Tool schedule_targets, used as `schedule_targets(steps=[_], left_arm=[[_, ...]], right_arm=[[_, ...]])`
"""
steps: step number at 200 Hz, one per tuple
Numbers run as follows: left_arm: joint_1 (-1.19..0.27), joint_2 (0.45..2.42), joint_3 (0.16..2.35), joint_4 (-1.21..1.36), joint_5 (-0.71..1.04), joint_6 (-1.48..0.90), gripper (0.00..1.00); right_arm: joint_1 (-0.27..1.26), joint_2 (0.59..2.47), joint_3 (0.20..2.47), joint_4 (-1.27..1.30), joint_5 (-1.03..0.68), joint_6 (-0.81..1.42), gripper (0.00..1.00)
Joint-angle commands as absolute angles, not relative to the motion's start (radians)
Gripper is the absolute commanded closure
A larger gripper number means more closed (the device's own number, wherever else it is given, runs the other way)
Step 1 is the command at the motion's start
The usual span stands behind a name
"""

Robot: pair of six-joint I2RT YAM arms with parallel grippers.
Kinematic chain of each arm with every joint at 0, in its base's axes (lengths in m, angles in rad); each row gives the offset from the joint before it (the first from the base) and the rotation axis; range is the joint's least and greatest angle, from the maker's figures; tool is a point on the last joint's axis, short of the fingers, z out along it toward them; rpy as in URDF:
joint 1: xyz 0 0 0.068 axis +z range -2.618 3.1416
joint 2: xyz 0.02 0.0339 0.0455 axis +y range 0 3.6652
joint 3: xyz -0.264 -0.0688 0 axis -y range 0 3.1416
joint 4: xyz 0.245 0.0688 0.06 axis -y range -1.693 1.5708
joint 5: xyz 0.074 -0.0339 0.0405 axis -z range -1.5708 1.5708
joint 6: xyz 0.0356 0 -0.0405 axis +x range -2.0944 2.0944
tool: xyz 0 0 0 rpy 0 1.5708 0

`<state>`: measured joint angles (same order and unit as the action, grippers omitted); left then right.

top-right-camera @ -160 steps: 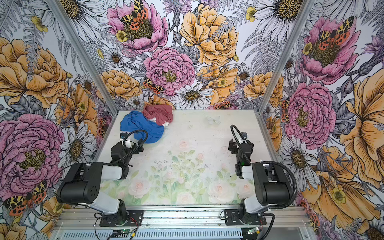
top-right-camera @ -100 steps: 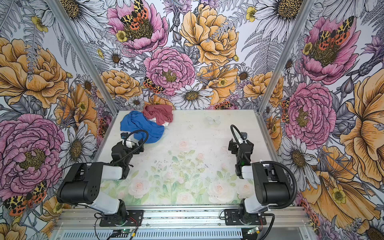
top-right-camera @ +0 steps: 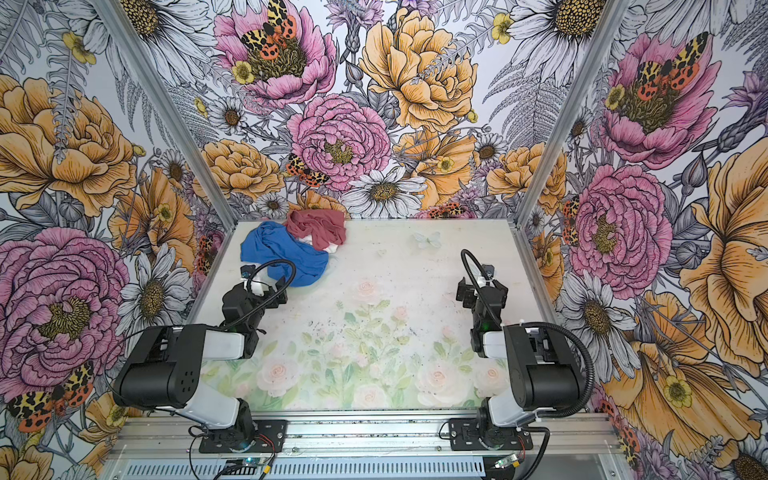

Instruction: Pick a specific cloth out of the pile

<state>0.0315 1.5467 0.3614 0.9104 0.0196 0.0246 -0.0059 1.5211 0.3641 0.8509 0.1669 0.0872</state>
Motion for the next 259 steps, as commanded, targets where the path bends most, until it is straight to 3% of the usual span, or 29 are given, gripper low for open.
schedule_targets(steps=[1, 108, 129, 141, 157, 172, 204, 227, 259], left_arm=[[0.037, 1.552, 0.377, 0.94, 0.036, 0.017, 0.01], [0.037, 1.551, 0.374, 0.947, -0.019, -0.004, 0.02], [-0.001, 1.471, 0.349, 0.926, -0.154, 0.0, 0.06], [-0.05, 1.381, 0.36, 0.838, -0.274, 0.023, 0.05], [-0.107, 1.248, 0.483, 0.505, -0.364, -0.017, 0.06], [-0.132, 1.215, 0.609, 0.295, -0.299, -0.11, 0.09], [-0.269, 1.394, 0.961, -0.091, -0.177, -0.139, 0.21], [-0.364, 1.608, 1.225, -0.312, -0.194, -0.141, 0.4], [-0.424, 1.879, 1.497, -0.486, -0.285, -0.162, 0.57]], right_arm=[[0.0, 1.539, 0.389, 0.882, 0.158, 0.081, 0.0], [0.004, 1.535, 0.376, 0.904, 0.182, 0.084, 0.0], [0.02, 1.446, 0.36, 0.862, 0.297, 0.104, 0.01], [0.043, 1.324, 0.379, 0.742, 0.319, 0.078, 0.0], [0.061, 1.181, 0.468, 0.506, 0.264, 0.162, 0.01], [0.091, 1.144, 0.587, 0.341, 0.124, 0.216, 0.01], [0.302, 1.234, 0.837, 0.049, 0.082, 0.218, 0.0], [0.423, 1.251, 0.843, 0.077, 0.028, 0.308, 0.01], [0.542, 1.267, 0.792, 0.196, -0.036, 0.435, 0.01]])
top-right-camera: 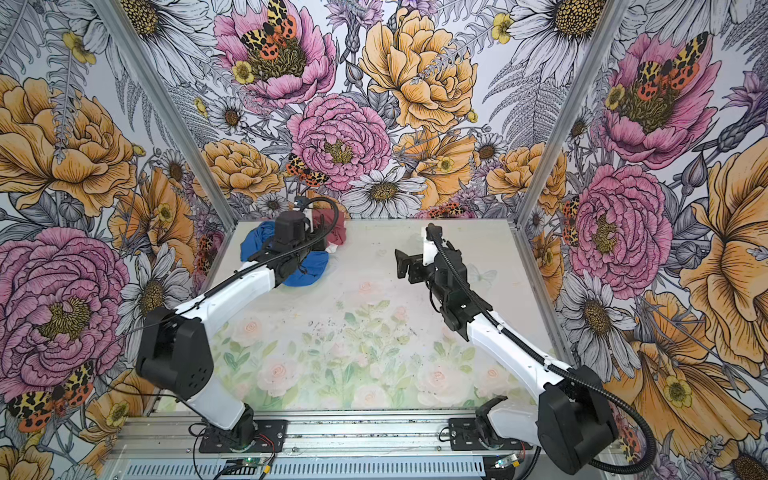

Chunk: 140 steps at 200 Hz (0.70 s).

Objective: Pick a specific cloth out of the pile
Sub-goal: 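Reach the left gripper to the pink shirt on the pile while the right arm lifts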

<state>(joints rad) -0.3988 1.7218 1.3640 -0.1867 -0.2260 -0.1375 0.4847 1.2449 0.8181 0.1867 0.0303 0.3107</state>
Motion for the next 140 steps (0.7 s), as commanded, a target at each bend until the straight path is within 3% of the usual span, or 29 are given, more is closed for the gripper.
schedule_targets(steps=[1, 17, 46, 140], left_arm=[[-0.424, 1.885, 1.505, -0.492, -0.287, -0.163, 0.58], [-0.428, 1.994, 1.619, -0.568, -0.328, -0.193, 0.66], [-0.44, 2.129, 1.77, -0.647, -0.405, -0.217, 0.65], [-0.461, 2.364, 2.008, -0.675, -0.532, -0.163, 0.61]], right_arm=[[0.545, 1.267, 0.792, 0.198, -0.037, 0.438, 0.01], [0.583, 1.283, 0.779, 0.228, -0.062, 0.484, 0.0], [0.592, 1.268, 0.699, 0.387, -0.115, 0.598, 0.0], [0.565, 1.187, 0.601, 0.369, -0.127, 0.605, 0.01]])
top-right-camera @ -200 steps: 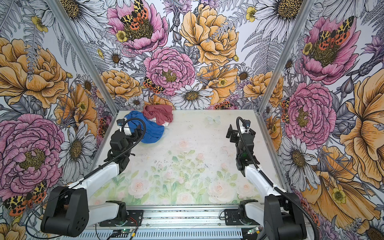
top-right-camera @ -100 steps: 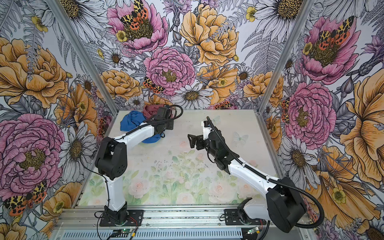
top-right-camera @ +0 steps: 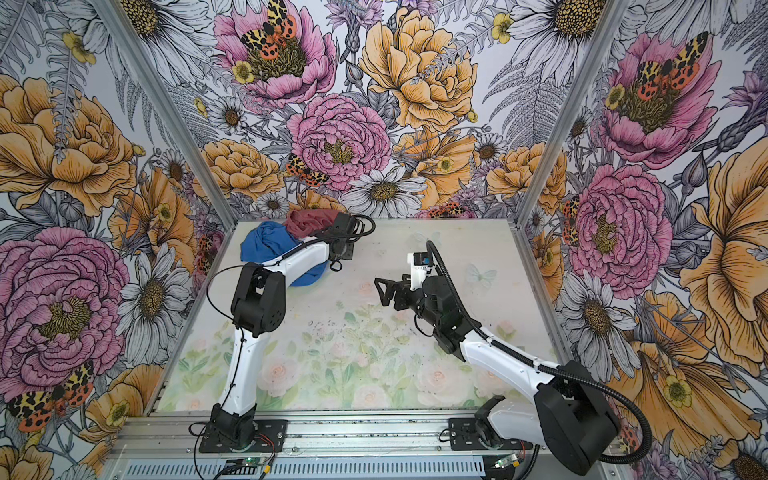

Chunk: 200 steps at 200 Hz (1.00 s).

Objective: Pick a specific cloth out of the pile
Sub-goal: 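Reach the left gripper to the pink shirt on the pile while the right arm lifts, then grasp the pink shirt with the left gripper and lift it up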

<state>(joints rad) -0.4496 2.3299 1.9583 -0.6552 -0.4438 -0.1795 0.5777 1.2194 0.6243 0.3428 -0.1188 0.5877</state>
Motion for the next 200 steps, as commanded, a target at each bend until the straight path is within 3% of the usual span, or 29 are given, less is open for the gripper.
schedule_targets(steps=[1, 55, 147, 200], left_arm=[[-0.461, 2.365, 2.01, -0.676, -0.533, -0.162, 0.61], [-0.469, 2.497, 2.187, -0.759, -0.588, -0.137, 0.61], [-0.47, 2.563, 2.242, -0.763, -0.734, -0.106, 0.61], [-0.458, 2.616, 2.309, -0.764, -0.727, -0.077, 0.6]], right_arm=[[0.565, 1.186, 0.6, 0.369, -0.127, 0.605, 0.01], [0.548, 1.158, 0.585, 0.349, -0.124, 0.604, 0.01], [0.529, 1.252, 0.614, 0.352, -0.143, 0.604, 0.01], [0.514, 1.334, 0.63, 0.386, -0.17, 0.62, 0.01]])
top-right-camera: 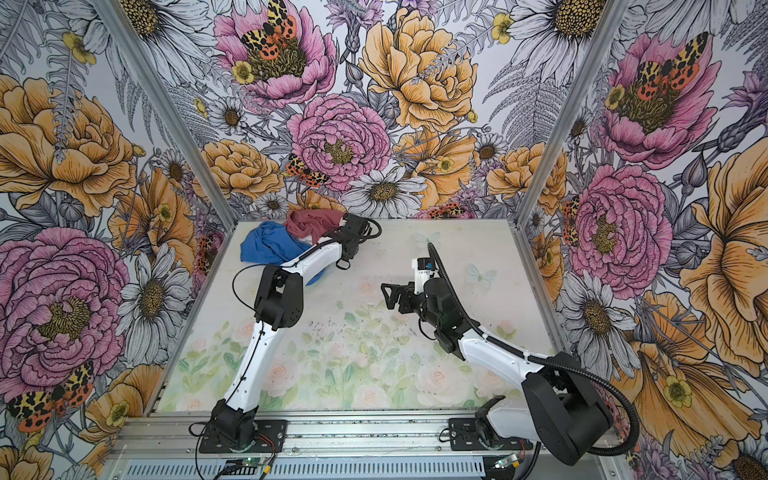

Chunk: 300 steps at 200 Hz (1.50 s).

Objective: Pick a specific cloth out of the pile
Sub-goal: 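Grasp the pink shirt with the left gripper and lift it up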

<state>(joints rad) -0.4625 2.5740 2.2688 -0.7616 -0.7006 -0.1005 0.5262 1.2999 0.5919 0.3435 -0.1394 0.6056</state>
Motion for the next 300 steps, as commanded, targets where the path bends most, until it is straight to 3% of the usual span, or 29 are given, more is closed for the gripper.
schedule_targets(steps=[1, 131, 225, 300], left_arm=[[-0.458, 2.617, 2.31, -0.764, -0.726, -0.077, 0.6], [-0.434, 2.653, 2.333, -0.762, -0.794, -0.066, 0.62], [-0.44, 2.594, 2.285, -0.762, -0.768, -0.067, 0.98], [-0.426, 2.347, 2.184, -0.761, -0.666, -0.101, 1.0]], right_arm=[[0.514, 1.337, 0.63, 0.387, -0.171, 0.621, 0.01], [0.493, 1.434, 0.655, 0.422, -0.221, 0.658, 0.0], [0.491, 1.43, 0.664, 0.422, -0.244, 0.681, 0.01], [0.492, 1.298, 0.609, 0.391, -0.234, 0.686, 0.01]])
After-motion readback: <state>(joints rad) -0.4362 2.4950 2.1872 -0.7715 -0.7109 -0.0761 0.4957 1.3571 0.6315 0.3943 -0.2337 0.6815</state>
